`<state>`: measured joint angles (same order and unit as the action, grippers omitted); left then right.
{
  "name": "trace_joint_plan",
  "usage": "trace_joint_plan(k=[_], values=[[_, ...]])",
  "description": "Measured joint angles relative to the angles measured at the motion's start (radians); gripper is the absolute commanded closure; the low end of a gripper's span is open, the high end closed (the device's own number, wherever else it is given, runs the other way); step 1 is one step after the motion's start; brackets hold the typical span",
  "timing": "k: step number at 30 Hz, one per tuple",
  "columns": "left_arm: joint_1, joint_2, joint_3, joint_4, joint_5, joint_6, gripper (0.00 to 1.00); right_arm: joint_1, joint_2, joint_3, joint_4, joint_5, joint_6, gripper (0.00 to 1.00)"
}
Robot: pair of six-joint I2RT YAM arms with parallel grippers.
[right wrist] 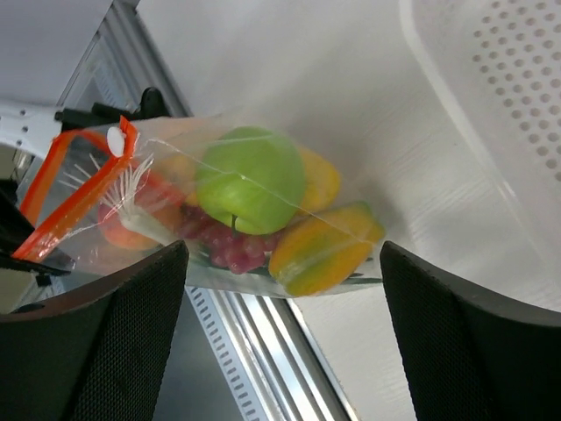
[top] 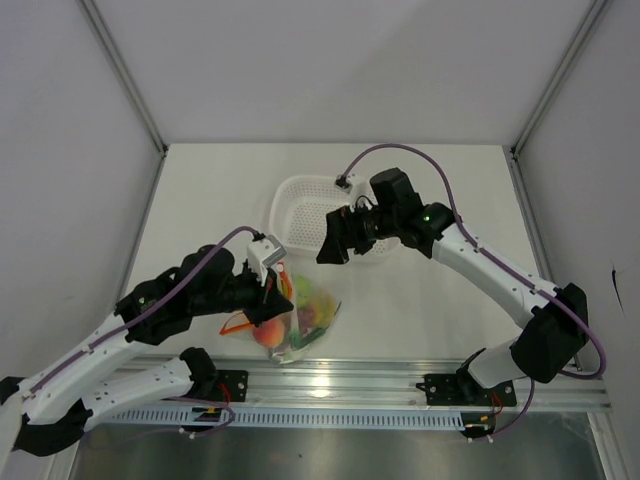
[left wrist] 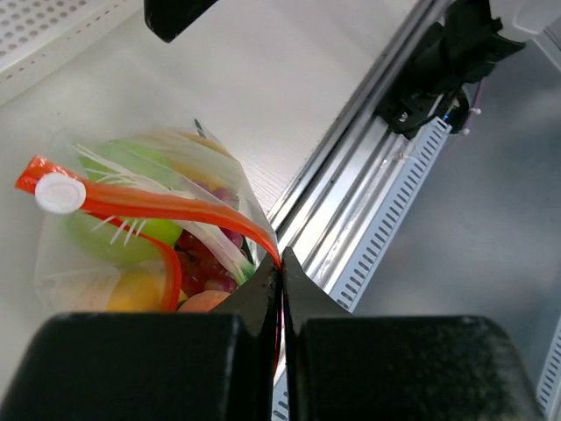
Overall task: Place the food in the zip-top bag and seal the zipper
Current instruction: Adjust the zipper food storage bag at the center of the board.
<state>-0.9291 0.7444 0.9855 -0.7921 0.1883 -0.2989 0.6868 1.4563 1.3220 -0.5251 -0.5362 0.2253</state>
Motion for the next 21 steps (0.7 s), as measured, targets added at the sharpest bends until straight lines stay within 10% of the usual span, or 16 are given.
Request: trace_joint_plan(k=[21], values=[[0.000,-0.087,-0.018,-0.032,0.251,0.071,0.99,0.010,0.042,-0.014,0.117,-0.441,-0.227,0.01]])
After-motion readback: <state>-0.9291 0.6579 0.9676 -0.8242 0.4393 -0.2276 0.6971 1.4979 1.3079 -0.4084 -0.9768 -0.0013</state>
